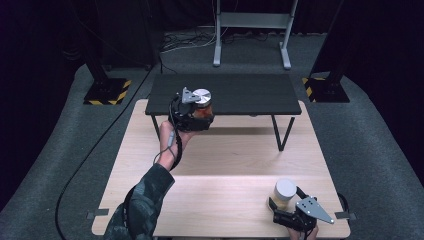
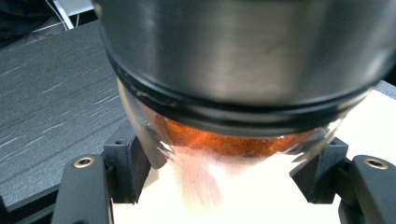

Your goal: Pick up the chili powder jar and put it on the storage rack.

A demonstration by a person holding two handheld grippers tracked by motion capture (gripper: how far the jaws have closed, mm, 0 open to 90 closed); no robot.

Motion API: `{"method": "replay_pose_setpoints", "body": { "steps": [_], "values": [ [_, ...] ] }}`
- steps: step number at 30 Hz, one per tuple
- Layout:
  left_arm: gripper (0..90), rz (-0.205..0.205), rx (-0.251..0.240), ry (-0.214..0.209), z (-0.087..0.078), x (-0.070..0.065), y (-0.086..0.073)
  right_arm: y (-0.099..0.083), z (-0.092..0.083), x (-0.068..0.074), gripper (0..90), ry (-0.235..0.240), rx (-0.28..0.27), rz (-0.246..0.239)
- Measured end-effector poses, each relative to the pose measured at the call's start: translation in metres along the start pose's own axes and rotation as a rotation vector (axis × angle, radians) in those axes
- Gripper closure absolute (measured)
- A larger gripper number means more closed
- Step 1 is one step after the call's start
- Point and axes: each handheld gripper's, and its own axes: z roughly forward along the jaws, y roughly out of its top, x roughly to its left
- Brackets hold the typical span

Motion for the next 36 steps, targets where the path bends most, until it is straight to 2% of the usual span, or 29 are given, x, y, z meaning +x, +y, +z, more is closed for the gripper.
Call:
{"method": "replay_pose_setpoints", "body": {
  "steps": [15,23,36],
  "values": [
    [31.0,-0.016,-0.018,0.034,0.009,0.003,0.017,0.0,0.0,0.0,0.0,0.001,0.0,-0.001],
    [31.1,-0.025,-0.002,0.045,0.022,0.004,0.024,0.0,0.0,-0.001,0.0,0.003,0.0,-0.001],
    [31.0,-0.033,0.014,0.089,0.037,0.005,0.032,-0.001,0.0,-0.001,0.0,0.003,-0.004,0.0]
  ]
}}
